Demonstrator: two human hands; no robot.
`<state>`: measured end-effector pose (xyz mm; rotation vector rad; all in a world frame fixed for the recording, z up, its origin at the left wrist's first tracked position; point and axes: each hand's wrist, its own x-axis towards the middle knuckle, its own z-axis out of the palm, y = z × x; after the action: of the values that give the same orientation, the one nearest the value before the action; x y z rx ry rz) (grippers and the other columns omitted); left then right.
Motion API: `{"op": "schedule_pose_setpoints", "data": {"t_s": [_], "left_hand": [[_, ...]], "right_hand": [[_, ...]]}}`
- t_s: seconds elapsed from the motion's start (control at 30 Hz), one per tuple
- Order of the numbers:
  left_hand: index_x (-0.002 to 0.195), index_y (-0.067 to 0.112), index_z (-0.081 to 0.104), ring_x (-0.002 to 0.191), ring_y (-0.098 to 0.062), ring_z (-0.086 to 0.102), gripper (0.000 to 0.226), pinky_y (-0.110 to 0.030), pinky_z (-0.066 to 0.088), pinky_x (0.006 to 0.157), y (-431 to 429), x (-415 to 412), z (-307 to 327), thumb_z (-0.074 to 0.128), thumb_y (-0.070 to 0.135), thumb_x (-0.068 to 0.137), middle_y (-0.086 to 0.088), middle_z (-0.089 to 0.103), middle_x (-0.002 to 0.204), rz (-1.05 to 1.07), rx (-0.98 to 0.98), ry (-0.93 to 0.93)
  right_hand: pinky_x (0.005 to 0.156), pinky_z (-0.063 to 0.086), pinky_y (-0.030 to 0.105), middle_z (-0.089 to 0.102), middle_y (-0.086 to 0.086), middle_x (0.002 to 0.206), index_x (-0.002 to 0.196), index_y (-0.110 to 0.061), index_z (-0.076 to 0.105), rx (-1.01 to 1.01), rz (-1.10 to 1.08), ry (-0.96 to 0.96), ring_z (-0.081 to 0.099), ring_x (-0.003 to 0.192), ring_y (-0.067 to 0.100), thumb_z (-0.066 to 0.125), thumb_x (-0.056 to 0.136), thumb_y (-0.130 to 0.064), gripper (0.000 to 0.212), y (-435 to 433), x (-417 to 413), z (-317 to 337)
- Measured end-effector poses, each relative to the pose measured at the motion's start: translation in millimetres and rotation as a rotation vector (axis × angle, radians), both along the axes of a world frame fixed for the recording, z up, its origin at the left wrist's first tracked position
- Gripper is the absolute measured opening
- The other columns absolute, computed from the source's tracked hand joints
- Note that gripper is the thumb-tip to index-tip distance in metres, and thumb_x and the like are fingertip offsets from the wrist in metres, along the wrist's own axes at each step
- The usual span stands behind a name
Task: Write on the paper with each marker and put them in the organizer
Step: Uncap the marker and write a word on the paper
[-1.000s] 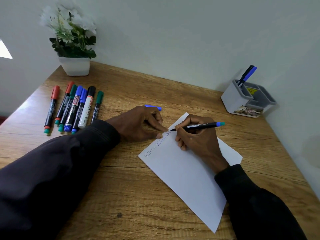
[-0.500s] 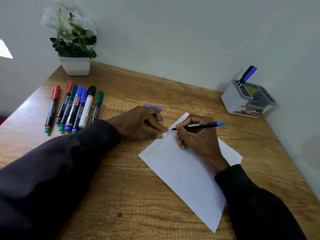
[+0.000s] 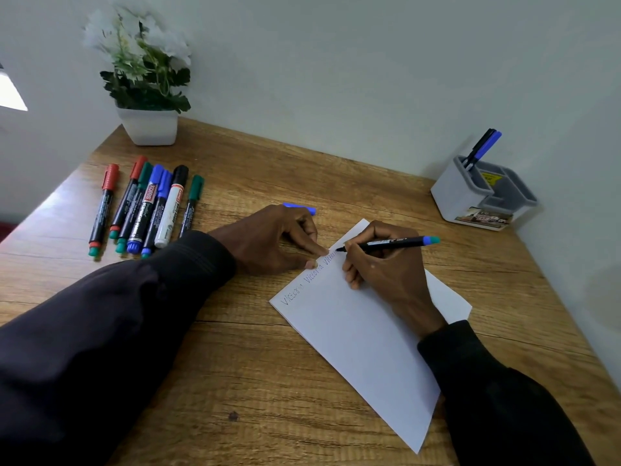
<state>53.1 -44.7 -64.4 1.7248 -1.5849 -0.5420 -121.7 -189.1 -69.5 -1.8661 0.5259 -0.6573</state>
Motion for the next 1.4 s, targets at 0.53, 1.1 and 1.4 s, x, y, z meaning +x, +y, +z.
{"op": "schedule_pose_setpoints", "data": {"t_s": [0.53,1.1,1.4], "left_hand": [[0.111,0.025,0.075,0.100,-0.002,0.059,0.031,-0.010,0.047,0.085,-1,2,-4,0.079,0.023,0.080,0.011,0.062,0.107,-0.002,0.005,-0.016],[0.107,0.020,0.074,0.101,-0.015,0.058,0.029,-0.025,0.051,0.083,-2,12,-2,0.080,0.018,0.078,0.001,0.062,0.107,0.456,-0.256,-0.042],[0.104,0.022,0.076,0.096,-0.012,0.055,0.024,-0.030,0.051,0.083,-7,17,-6,0.078,0.021,0.080,0.004,0.059,0.101,0.488,-0.159,-0.103]], "right_hand": [[0.044,0.051,0.029,0.069,0.020,0.061,0.072,0.005,0.064,0.060,-0.050,-0.044,0.065,0.044,0.030,0.063,0.089,0.014,0.019,-2,3,2],[0.053,0.053,0.030,0.068,0.019,0.074,0.095,0.004,0.070,0.501,0.079,-0.278,0.064,0.060,0.027,0.053,0.087,-0.018,0.029,-17,0,20],[0.062,0.059,0.029,0.076,0.026,0.091,0.102,0.003,0.074,0.347,0.073,-0.245,0.073,0.068,0.030,0.059,0.099,0.003,0.016,-15,0,19]]}}
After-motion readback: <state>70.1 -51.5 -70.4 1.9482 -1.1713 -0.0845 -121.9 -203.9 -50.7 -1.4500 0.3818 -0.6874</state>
